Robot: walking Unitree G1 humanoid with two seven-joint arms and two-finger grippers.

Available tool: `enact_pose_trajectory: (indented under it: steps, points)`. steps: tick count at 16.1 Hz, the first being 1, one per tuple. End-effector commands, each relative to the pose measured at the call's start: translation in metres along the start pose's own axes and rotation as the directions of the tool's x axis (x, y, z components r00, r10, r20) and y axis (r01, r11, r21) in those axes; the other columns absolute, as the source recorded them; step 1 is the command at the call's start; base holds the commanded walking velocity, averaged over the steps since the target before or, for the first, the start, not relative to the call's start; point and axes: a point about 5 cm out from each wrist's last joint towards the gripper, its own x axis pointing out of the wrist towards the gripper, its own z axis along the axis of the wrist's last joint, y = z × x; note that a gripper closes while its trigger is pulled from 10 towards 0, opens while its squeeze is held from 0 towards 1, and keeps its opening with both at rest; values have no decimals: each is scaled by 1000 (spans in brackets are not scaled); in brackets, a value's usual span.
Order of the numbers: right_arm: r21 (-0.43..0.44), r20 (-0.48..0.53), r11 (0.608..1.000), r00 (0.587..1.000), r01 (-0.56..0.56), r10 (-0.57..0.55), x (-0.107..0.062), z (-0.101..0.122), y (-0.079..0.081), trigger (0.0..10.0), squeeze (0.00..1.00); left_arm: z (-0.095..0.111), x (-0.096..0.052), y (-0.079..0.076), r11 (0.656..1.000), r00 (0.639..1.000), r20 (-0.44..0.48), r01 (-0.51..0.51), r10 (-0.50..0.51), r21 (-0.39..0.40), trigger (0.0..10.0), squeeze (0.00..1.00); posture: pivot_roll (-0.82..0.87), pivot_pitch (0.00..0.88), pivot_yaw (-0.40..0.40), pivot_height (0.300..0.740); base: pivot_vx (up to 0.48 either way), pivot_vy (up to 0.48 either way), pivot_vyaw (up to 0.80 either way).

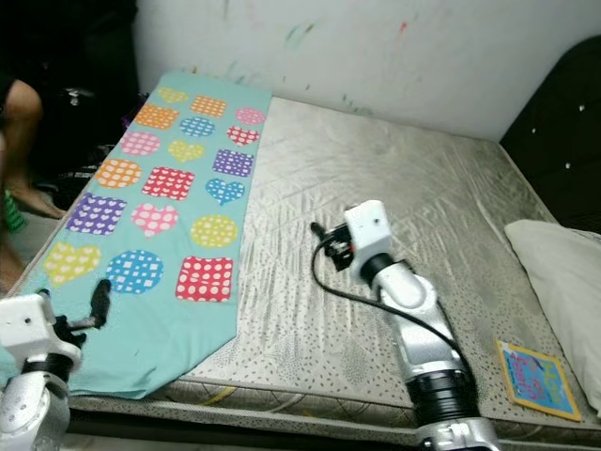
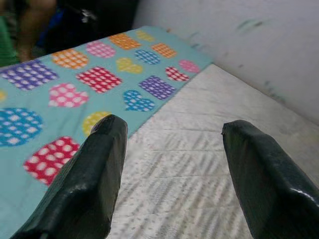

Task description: Clean up the room

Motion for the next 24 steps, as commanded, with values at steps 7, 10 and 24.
enact_pose_trajectory:
  steps: [7, 10, 24]
  points:
    - [71, -68, 995, 995, 74, -69, -37, -27, -2, 10000, 0, -13, 0, -17, 994, 990, -90, 110, -112, -21, 10000, 0, -117, 0, -89, 740, 0, 0, 0]
    - [78, -76, 994, 995, 73, -67, -41, -27, 1, 10000, 0, -16, -2, -22, 992, 987, -102, 118, -121, -35, 10000, 0, -126, 0, -77, 740, 0, 0, 0]
    - [9, -131, 958, 950, 286, -283, -81, -59, -30, 10000, 0, -25, -14, 1, 999, 992, -123, 34, -35, -9, 10000, 0, -120, 0, -67, 740, 0, 0, 0]
